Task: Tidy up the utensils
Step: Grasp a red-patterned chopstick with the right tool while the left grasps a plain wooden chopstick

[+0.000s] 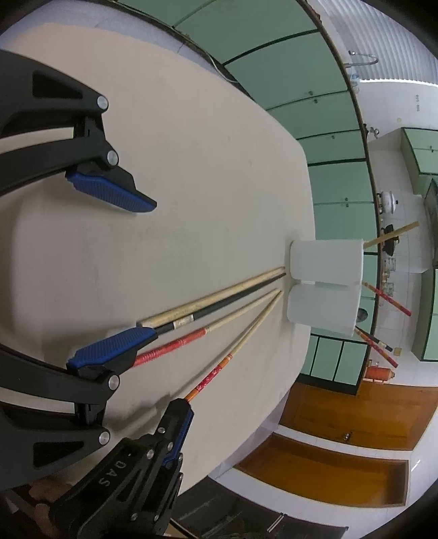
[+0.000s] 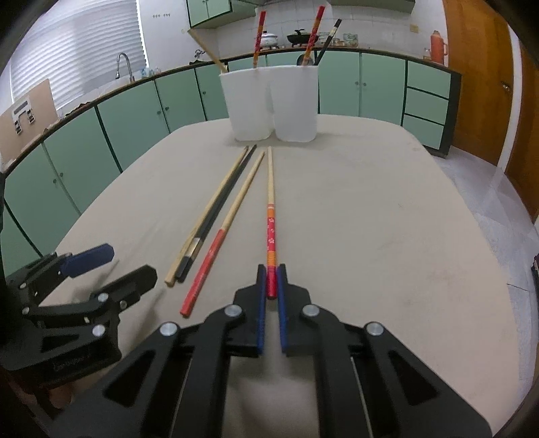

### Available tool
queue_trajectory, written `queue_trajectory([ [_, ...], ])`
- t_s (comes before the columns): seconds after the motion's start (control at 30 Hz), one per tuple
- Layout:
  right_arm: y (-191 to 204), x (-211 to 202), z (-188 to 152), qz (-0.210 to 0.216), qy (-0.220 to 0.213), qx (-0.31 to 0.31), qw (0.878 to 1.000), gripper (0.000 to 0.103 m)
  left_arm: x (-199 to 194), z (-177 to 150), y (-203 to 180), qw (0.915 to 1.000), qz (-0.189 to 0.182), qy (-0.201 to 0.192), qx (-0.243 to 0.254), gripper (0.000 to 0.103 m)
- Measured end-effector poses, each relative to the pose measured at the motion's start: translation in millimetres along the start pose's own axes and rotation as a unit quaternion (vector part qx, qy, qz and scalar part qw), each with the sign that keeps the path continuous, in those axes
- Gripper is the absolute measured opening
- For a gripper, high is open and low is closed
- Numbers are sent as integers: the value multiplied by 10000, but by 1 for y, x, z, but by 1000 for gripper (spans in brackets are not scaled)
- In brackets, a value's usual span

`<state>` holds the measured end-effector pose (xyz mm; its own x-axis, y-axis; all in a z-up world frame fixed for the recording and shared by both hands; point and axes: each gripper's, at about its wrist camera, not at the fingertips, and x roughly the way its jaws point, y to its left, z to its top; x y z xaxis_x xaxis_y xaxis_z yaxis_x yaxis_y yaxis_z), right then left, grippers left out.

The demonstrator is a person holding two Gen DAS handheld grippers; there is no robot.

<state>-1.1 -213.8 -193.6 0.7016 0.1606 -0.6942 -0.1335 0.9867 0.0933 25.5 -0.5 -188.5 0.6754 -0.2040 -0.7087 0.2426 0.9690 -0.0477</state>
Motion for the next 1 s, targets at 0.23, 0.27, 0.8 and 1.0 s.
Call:
queue_trajectory([
  [0.23,-2,-1,-1,12,-24,24,10000,5,12,-1,-9,9996,134,202,177,69],
  [0.27,-2,-1,-1,10,-22,33,10000,5,13,0,-9,9995,150,207,178,69],
  [0.8,-3,7,-3,16,102,41,9999,5,15,4,3,9992,312,169,-179,44],
  [1.0,-2,9,-4,-17,121,-31,9999,10,19,7,0,9992,324,163,-165,46],
])
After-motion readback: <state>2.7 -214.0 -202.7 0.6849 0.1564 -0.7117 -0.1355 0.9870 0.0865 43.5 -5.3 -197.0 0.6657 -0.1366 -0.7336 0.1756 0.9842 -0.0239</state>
